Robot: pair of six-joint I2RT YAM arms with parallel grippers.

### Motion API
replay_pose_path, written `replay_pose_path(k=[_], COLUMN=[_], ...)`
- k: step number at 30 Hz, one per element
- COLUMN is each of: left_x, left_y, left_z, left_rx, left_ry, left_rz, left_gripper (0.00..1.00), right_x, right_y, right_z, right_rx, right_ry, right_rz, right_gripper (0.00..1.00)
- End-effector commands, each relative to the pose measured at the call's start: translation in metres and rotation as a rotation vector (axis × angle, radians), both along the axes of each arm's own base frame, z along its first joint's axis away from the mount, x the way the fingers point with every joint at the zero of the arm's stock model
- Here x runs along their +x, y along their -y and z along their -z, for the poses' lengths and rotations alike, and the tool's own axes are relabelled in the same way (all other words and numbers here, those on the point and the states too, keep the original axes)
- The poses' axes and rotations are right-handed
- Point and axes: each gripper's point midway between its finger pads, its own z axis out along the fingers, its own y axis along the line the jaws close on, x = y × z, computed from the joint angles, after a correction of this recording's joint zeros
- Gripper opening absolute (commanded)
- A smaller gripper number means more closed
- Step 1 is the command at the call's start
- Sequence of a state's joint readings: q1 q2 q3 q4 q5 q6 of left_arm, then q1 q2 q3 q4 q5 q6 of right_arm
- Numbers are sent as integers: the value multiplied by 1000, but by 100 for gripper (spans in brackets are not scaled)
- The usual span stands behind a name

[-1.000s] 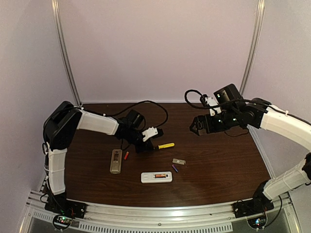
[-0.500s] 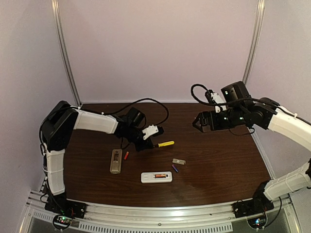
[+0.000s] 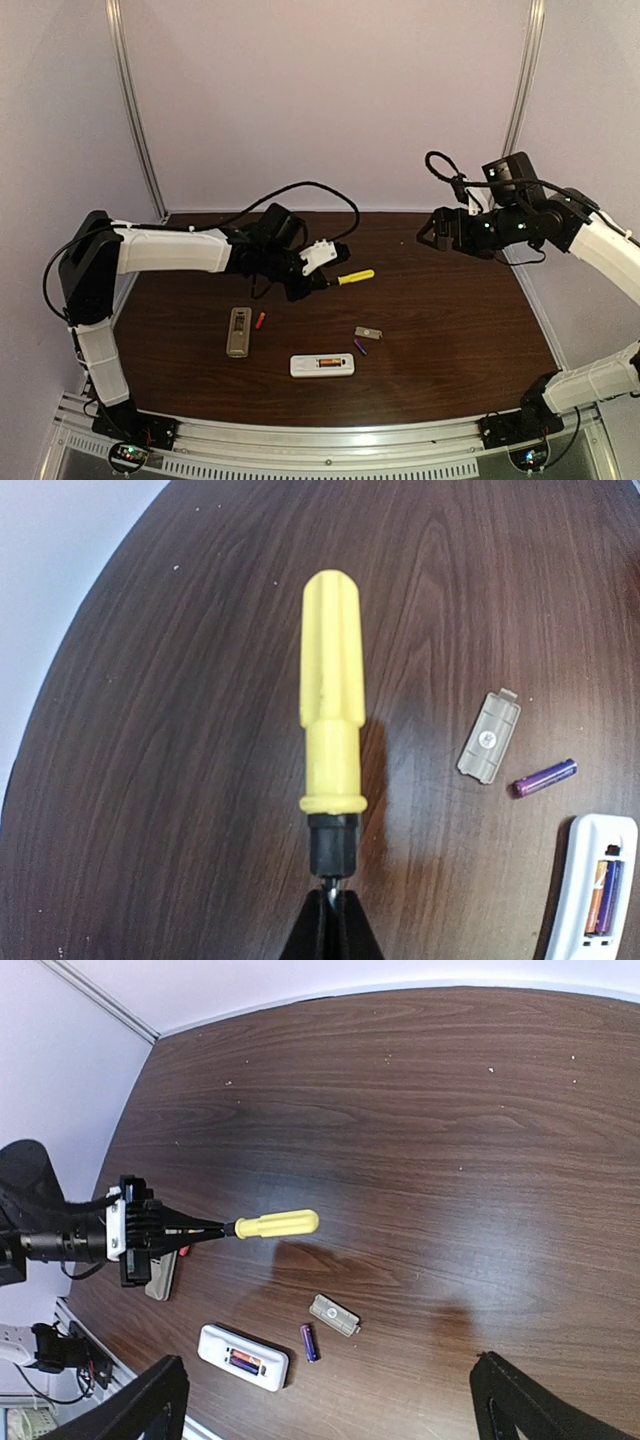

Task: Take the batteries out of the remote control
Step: Pass from the left arm to the right

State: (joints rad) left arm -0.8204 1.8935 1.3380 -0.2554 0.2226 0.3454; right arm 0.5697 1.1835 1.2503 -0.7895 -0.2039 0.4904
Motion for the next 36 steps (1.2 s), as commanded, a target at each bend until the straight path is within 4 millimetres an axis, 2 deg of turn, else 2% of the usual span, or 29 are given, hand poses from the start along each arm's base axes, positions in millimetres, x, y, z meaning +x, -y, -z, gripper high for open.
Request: replay_pose_path(k=[1,11,21,29,36], left_x=[3,-15,-28,-41,-51], left_y=[11,31,50,61,70], left_z=[-41,-70,-98,-116,-128], left_rx=[-48,-76,-109,-126,-150], left_ry=[100,166,234,298,320], left_rz=[-13,9,37,63,91], left_gripper=[0,0,0,0,0], right_x=[-4,2,0,-4,-3], right_y=[6,4,-27,-40,-53], right_z=[-11,-15,-4,20,31], right_rx=[126,309,586,675,725], right_ry=[-91,-236,-450,-586,-639], right_rz=[35,87,79,72,6], right_gripper=[100,100,100,100,96])
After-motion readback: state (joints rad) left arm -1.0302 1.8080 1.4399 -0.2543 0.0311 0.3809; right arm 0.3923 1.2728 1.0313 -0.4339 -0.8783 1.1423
